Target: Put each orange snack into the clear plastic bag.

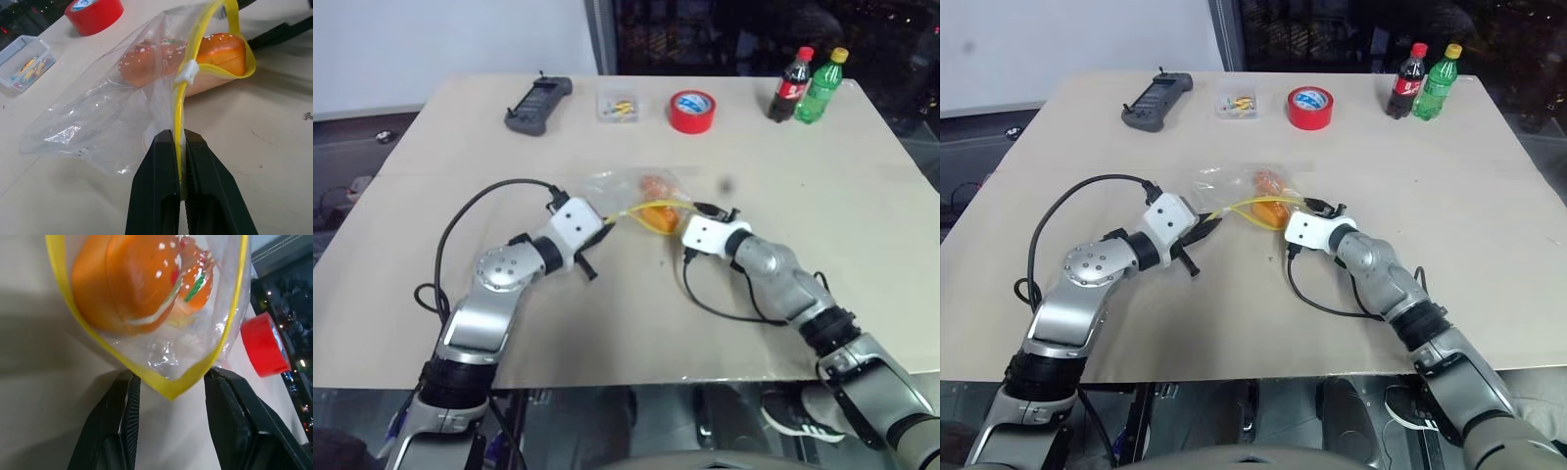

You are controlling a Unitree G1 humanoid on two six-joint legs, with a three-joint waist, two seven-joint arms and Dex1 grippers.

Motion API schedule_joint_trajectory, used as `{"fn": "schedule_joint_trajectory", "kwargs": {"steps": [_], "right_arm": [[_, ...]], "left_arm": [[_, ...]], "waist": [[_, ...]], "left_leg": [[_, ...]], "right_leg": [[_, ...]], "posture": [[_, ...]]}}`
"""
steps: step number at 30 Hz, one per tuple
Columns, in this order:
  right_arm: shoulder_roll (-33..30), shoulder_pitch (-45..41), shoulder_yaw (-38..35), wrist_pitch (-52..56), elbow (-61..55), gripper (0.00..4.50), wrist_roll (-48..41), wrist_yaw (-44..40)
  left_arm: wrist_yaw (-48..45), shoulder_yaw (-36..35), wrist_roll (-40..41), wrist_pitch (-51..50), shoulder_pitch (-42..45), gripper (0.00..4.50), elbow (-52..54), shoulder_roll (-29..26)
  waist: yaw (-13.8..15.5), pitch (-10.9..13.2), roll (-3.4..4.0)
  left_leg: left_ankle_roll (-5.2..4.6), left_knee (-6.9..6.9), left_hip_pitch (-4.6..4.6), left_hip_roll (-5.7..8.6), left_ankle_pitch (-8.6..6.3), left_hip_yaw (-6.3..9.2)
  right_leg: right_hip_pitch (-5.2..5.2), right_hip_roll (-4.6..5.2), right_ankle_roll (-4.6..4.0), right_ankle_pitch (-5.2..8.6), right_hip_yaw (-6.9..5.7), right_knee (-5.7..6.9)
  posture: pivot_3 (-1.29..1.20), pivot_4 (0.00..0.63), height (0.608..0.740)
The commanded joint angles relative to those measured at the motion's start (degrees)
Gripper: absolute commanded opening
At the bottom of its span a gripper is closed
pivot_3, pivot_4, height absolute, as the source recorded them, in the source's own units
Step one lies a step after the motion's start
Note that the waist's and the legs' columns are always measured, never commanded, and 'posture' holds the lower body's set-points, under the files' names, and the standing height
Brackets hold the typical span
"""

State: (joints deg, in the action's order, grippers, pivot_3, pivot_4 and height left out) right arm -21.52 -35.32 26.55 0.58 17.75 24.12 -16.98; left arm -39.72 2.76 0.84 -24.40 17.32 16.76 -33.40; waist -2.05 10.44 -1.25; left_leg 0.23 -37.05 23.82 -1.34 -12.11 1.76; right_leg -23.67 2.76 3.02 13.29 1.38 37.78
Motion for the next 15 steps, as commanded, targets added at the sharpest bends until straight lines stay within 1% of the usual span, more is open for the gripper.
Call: {"fn": "schedule_joint_trajectory", "kwargs": {"steps": [1,4,7,8,9,10,11,12,15], "right_arm": [[-0.9,0.2,-2.1,-1.7,-1.5,2.08,0.1,-0.6],[-0.4,0.2,-2.0,-3.1,0.2,2.08,0.6,0.1],[1.5,-1.1,-2.7,-5.6,3.1,2.08,-0.5,1.5],[2.1,-1.4,-3.1,-6.3,3.8,1.56,-0.8,1.5],[2.4,-1.6,-3.4,-7.1,4.3,1.13,-1.0,1.4],[2.6,-1.7,-3.6,-7.6,4.6,0.86,-1.1,1.3],[2.6,-1.7,-3.9,-8.1,4.7,0.37,-1.3,1.1],[2.6,-1.7,-4.2,-8.5,4.8,0.06,-1.3,1.1],[1.5,-1.7,-5.8,-9.0,3.2,0.06,-1.6,0.8]], "left_arm": [[0.6,-1.8,1.4,-0.7,-0.2,0.00,2.9,-0.5],[0.6,-1.9,1.8,-0.9,-0.5,0.00,3.1,-0.7],[0.7,-1.8,2.1,-1.0,-0.5,0.00,3.1,-0.7],[0.7,-1.8,2.2,-1.1,-0.4,0.00,3.1,-0.7],[0.7,-1.9,2.3,-1.1,-0.3,0.00,3.0,-0.9],[0.7,-1.9,2.3,-1.0,-0.2,0.00,2.9,-1.0],[0.6,-2.0,2.4,-1.0,-0.3,0.00,2.8,-1.1],[0.6,-2.1,2.5,-0.9,-0.3,0.00,2.7,-1.2],[0.8,-2.4,2.9,-1.1,-0.3,0.00,2.6,-1.1]], "waist": [[0.0,0.0,0.00],[0.0,0.0,0.00],[-0.2,0.0,-0.01],[-0.2,0.0,0.00],[-0.2,0.0,0.00],[-0.2,0.0,0.00],[-0.2,0.0,0.00],[-0.2,0.0,0.00],[-0.2,0.0,0.00]], "left_leg": [[0.00,0.00,0.00,0.00,0.00,0.01],[0.00,0.00,0.00,0.00,0.00,0.00],[0.00,0.01,-0.03,0.00,0.00,0.00],[0.00,0.01,-0.04,-0.01,0.00,-0.01],[0.00,0.01,-0.04,-0.01,0.00,-0.02],[0.00,0.02,-0.04,-0.01,0.00,-0.01],[0.00,0.02,-0.04,-0.01,0.00,-0.01],[0.00,0.02,-0.03,-0.01,0.00,-0.01],[0.00,0.02,-0.03,-0.01,0.00,-0.01]], "right_leg": [[0.00,0.00,0.00,0.00,-0.01,0.00],[0.00,0.00,0.00,0.00,0.00,0.00],[0.01,-0.01,0.00,0.00,0.01,0.01],[0.00,-0.01,0.00,0.00,0.02,0.02],[0.00,-0.01,0.00,0.00,0.02,0.02],[0.00,-0.01,0.00,0.00,0.02,0.02],[0.00,-0.01,0.00,0.00,0.02,0.02],[0.00,-0.01,0.00,0.00,0.02,0.02],[0.00,-0.01,0.00,0.00,0.02,0.02]], "posture": [[0.00,0.150,0.740],[0.00,0.150,0.740],[0.00,0.150,0.740],[0.00,0.150,0.740],[0.00,0.150,0.740],[0.00,0.150,0.740],[0.00,0.150,0.740],[0.00,0.150,0.740],[0.00,0.150,0.740]]}}
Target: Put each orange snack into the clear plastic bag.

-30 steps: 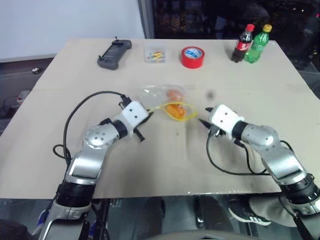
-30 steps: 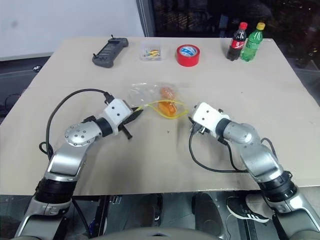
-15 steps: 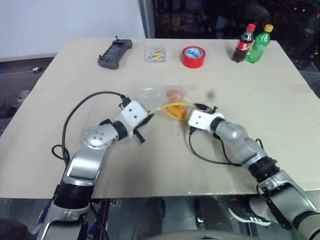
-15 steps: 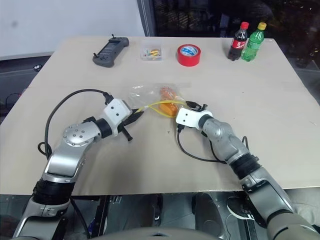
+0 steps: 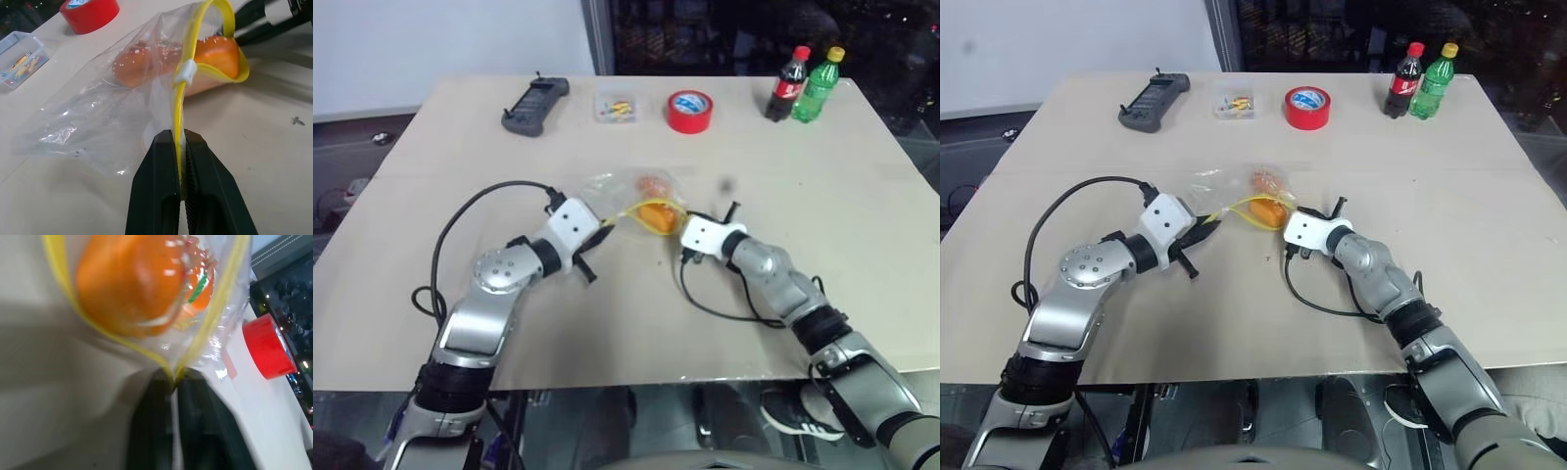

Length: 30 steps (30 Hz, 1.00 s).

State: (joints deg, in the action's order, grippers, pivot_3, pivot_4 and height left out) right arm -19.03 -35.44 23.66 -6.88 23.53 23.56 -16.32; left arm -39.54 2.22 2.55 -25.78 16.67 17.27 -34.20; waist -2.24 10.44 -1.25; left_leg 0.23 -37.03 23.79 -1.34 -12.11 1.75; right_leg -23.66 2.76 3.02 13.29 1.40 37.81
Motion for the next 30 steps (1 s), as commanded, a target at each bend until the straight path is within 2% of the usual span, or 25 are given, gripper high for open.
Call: {"fn": "schedule_joint_trajectory", "kwargs": {"steps": [1,5,8,10,14,18,23,26,27,29,30], "right_arm": [[-2.1,-1.5,-3.5,-1.3,-3.8,0.06,-0.9,-0.5],[-7.6,-1.4,-7.2,1.4,-8.4,0.06,-1.3,-4.0],[-14.7,-4.4,-9.9,1.8,-8.9,0.06,-0.7,-7.6],[-19.4,-7.4,-11.3,1.6,-8.1,0.06,-0.8,-9.8],[-26.2,-7.8,-12.7,1.6,-11.1,0.06,-2.2,-15.3],[-29.9,3.9,-14.7,5.6,-23.4,0.06,-5.5,-21.0],[-28.8,22.1,-17.2,14.2,-38.7,0.06,-7.4,-22.4],[-28.1,30.3,-18.3,16.9,-45.1,0.74,-7.1,-21.8],[-27.9,32.1,-19.3,17.6,-47.1,1.20,-7.4,-21.6],[-26.3,34.8,-23.1,21.3,-52.5,1.82,-11.3,-22.3],[-26.4,35.6,-24.6,22.1,-54.7,1.82,-12.9,-23.3]], "left_arm": [[0.7,-1.8,1.2,0.3,0.6,0.00,1.9,-0.2],[1.8,-1.6,2.5,-0.9,4.7,0.00,-0.4,1.5],[3.7,-0.3,1.1,0.1,12.7,0.00,-7.7,3.4],[5.0,0.6,-0.6,3.0,18.4,0.00,-13.6,4.3],[5.5,3.1,-3.3,11.1,22.5,0.00,-18.1,4.1],[5.0,6.0,-5.9,19.8,15.2,0.00,-12.5,3.1],[4.9,8.6,-8.1,23.3,3.5,0.00,-3.6,2.9],[5.1,9.8,-10.9,25.1,0.6,0.00,-1.9,2.2],[5.1,10.1,-11.7,25.6,0.4,0.00,-2.0,1.9],[5.2,10.2,-12.7,26.0,0.6,0.00,-2.2,1.5],[5.4,10.1,-13.3,26.1,1.0,0.00,-2.5,1.5]], "waist": [[0.0,0.0,0.01],[0.5,0.0,0.02],[1.2,0.0,0.02],[1.3,0.0,0.04],[1.2,0.0,0.02],[1.3,0.0,0.03],[1.6,0.0,0.05],[1.8,0.0,0.03],[1.9,0.0,0.04],[1.8,0.0,0.08],[1.6,0.0,0.08]], "left_leg": [[0.00,0.00,0.00,0.00,0.00,0.01],[0.00,-0.01,0.03,0.02,0.00,0.01],[0.00,-0.06,0.04,0.03,0.00,0.04],[0.00,-0.07,0.03,0.05,0.00,0.03],[0.00,-0.01,0.04,0.04,0.00,-0.03],[-0.06,0.32,0.05,0.04,-0.04,-0.05],[-0.10,0.55,0.13,0.05,-0.06,-0.19],[-0.11,0.38,0.07,0.06,-0.07,-0.18],[-0.12,0.34,0.02,0.06,-0.06,-0.12],[-0.11,0.03,-0.08,0.05,-0.06,-0.14],[-0.11,-0.13,-0.08,0.03,-0.06,-0.14]], "right_leg": [[0.00,0.00,0.00,0.00,0.00,0.00],[0.00,0.02,0.00,0.00,-0.01,-0.01],[0.02,0.01,0.01,0.00,-0.07,0.00],[0.02,0.01,0.01,0.00,-0.06,0.02],[0.01,0.01,0.01,0.00,0.00,-0.07],[0.00,0.04,0.00,0.00,0.02,-0.38],[-0.08,0.15,0.02,-0.01,0.12,-0.63],[-0.01,0.13,0.03,0.00,0.10,-0.52],[0.06,0.13,0.03,0.00,0.05,-0.51],[0.14,0.11,-0.07,0.22,0.05,-0.25],[0.14,0.10,0.00,0.26,0.06,-0.10]], "posture": [[0.00,0.150,0.740],[0.00,0.150,0.740],[0.00,0.150,0.740],[0.00,0.150,0.740],[0.00,0.150,0.740],[0.00,0.150,0.740],[0.00,0.150,0.740],[0.00,0.150,0.740],[0.00,0.150,0.740],[0.00,0.150,0.740],[0.00,0.150,0.740]]}}
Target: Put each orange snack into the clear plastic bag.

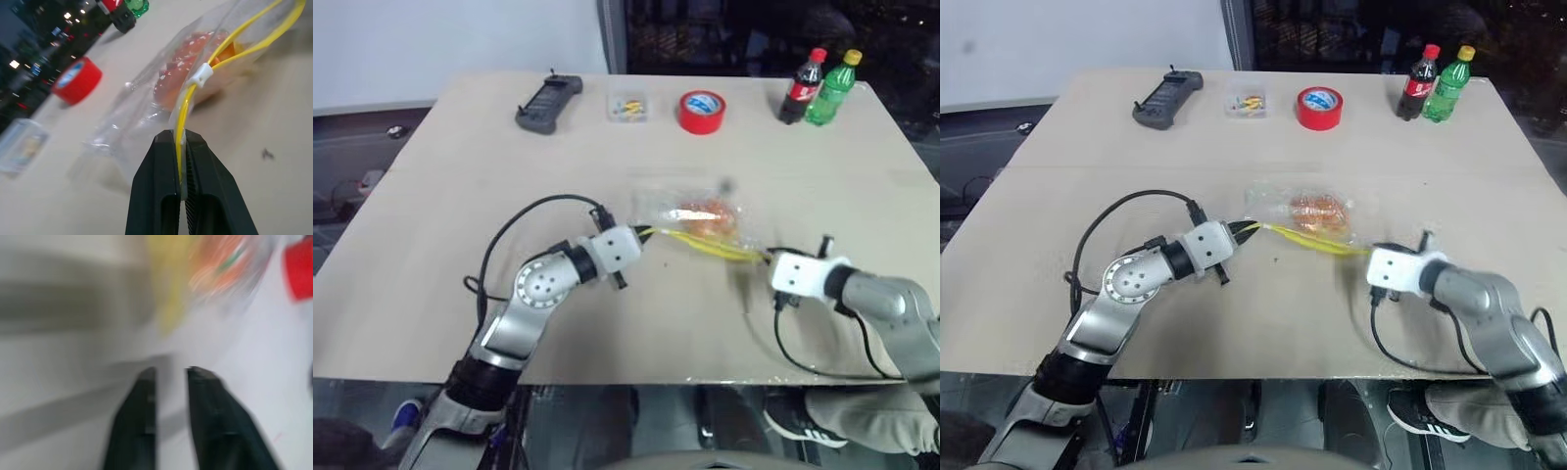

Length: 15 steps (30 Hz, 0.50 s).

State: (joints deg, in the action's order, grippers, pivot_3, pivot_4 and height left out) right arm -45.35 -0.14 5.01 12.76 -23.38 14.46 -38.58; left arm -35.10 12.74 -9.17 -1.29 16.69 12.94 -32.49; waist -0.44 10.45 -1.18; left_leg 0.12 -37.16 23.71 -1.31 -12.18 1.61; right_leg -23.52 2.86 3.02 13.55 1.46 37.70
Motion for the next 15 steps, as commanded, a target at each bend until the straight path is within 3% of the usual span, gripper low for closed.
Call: {"fn": "schedule_joint_trajectory", "kwargs": {"steps": [1,4,6,11,15], "right_arm": [[-0.4,0.5,-7.1,3.2,-10.4,1.82,-6.1,-2.7],[0.8,-4.8,-5.8,6.9,-15.8,1.82,-10.7,-5.3],[3.5,-11.8,0.4,7.5,-15.1,1.82,-8.7,-5.0],[12.1,-26.5,15.4,3.5,-4.7,1.82,0.2,-3.2],[16.1,-32.3,19.4,0.1,2.3,1.82,4.1,-1.5]], "left_arm": [[0.9,-0.5,-1.9,1.7,1.6,0.00,1.4,-0.2],[0.3,-0.2,-2.4,1.9,3.5,0.00,0.7,0.2],[0.1,0.1,-2.5,1.3,4.5,0.00,0.5,0.8],[-0.2,0.4,-2.9,0.1,5.6,0.00,0.2,1.7],[-0.3,0.3,-3.2,-0.8,5.8,0.00,0.7,1.9]], "waist": [[-0.4,0.0,0.02],[-0.6,0.0,0.00],[-0.9,0.0,-0.01],[-0.5,0.0,0.00],[-0.1,0.0,-0.01]], "left_leg": [[0.00,-0.08,0.00,0.00,0.00,-0.01],[0.00,-0.12,-0.03,-0.04,0.00,-0.02],[0.00,-0.13,-0.03,-0.07,0.00,-0.03],[0.01,-0.07,0.04,-0.08,0.00,0.11],[0.01,-0.06,0.16,0.01,0.00,0.10]], "right_leg": [[0.00,0.00,0.02,0.00,0.01,0.05],[0.00,-0.07,0.06,-0.01,0.04,0.11],[-0.03,-0.12,0.25,-0.13,0.06,0.13],[-0.07,-0.20,0.07,-0.22,-0.03,0.13],[-0.10,-0.09,0.03,-0.25,-0.03,0.04]], "posture": [[0.00,0.150,0.740],[0.00,0.150,0.740],[0.00,0.150,0.740],[0.00,0.150,0.740],[0.00,0.150,0.740]]}}
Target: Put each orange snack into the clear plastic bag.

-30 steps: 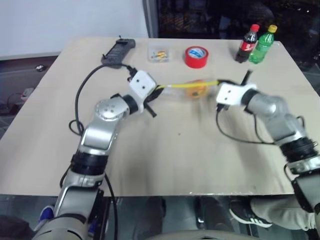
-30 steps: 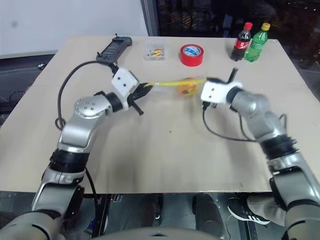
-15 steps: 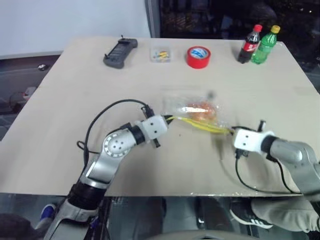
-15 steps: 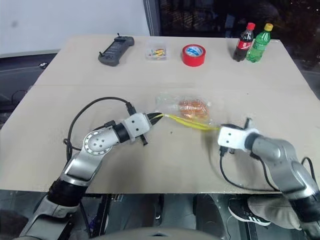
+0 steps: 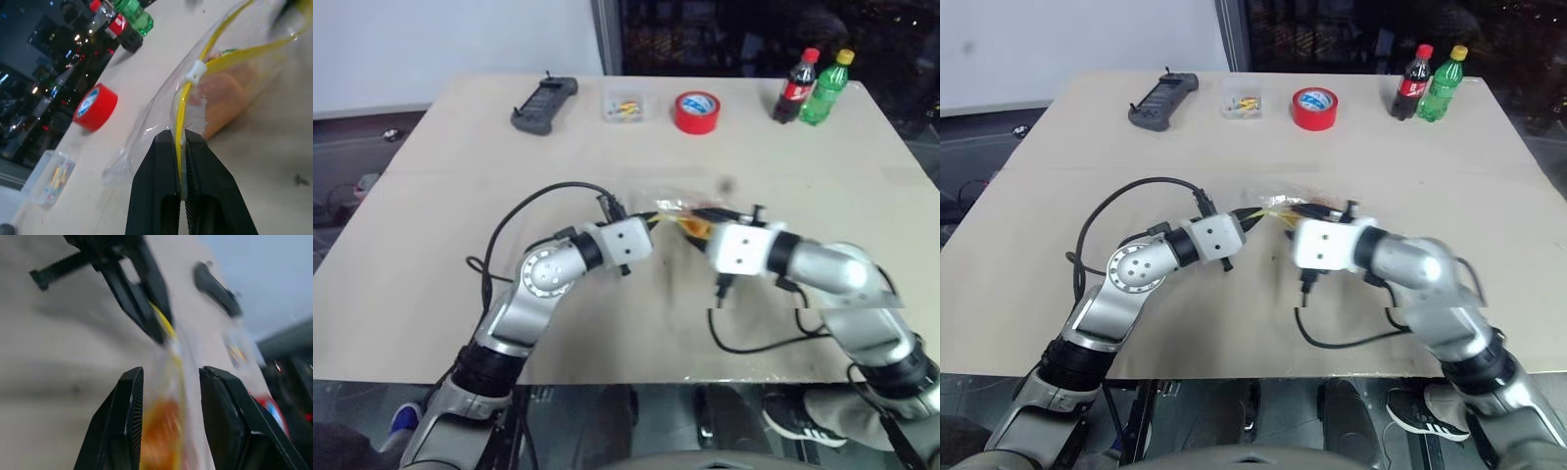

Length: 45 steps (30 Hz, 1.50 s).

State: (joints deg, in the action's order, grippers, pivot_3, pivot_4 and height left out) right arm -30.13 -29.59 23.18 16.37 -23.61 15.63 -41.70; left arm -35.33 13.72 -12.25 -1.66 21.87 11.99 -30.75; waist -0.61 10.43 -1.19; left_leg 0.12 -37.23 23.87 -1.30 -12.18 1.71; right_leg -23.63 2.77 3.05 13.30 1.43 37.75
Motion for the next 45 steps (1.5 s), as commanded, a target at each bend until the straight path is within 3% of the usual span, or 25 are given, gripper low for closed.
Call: {"fn": "schedule_joint_trajectory", "kwargs": {"steps": [1,5,10,30,45], "right_arm": [[1.3,-3.8,1.8,-4.4,4.0,1.82,3.8,1.9],[2.2,-5.2,1.9,-6.5,6.5,1.82,4.6,1.7],[2.0,-4.8,0.9,-7.0,6.0,0.33,5.0,1.0],[3.9,-3.7,-0.6,-3.4,5.0,0.33,4.0,0.1],[-7.1,8.7,-11.1,0.4,-0.9,0.33,3.8,0.4]], "left_arm": [[0.0,-0.7,-0.2,-0.8,0.5,0.00,2.0,0.1],[0.2,-1.0,-0.5,-1.8,-0.3,0.00,3.1,-0.1],[0.5,-1.5,-0.6,-2.9,-0.9,0.00,3.7,-0.1],[0.2,-1.8,-0.2,-3.2,-0.5,0.00,3.0,-0.2],[0.5,-4.9,1.2,-3.8,-1.8,0.00,1.0,-2.1]], "waist": [[0.1,0.0,0.00],[0.0,0.0,0.00],[-0.2,0.0,0.00],[-0.2,0.0,0.00],[-0.2,0.0,0.00]], "left_leg": [[0.00,0.00,0.01,0.02,0.00,0.00],[0.00,0.02,0.01,0.01,0.00,0.03],[0.00,0.03,-0.04,0.00,0.00,0.02],[0.00,0.02,-0.05,0.00,0.00,0.03],[0.00,0.03,-0.06,0.00,0.00,0.01]], "right_leg": [[0.01,0.02,0.00,0.00,-0.01,-0.03],[0.01,0.02,0.00,0.00,-0.04,-0.03],[0.01,0.00,0.00,0.00,-0.02,0.04],[0.01,0.00,0.00,0.00,-0.03,0.05],[0.02,0.01,0.00,0.00,-0.02,0.04]], "posture": [[0.00,0.150,0.740],[0.00,0.150,0.740],[0.00,0.150,0.740],[0.00,0.150,0.740],[0.00,0.150,0.740]]}}
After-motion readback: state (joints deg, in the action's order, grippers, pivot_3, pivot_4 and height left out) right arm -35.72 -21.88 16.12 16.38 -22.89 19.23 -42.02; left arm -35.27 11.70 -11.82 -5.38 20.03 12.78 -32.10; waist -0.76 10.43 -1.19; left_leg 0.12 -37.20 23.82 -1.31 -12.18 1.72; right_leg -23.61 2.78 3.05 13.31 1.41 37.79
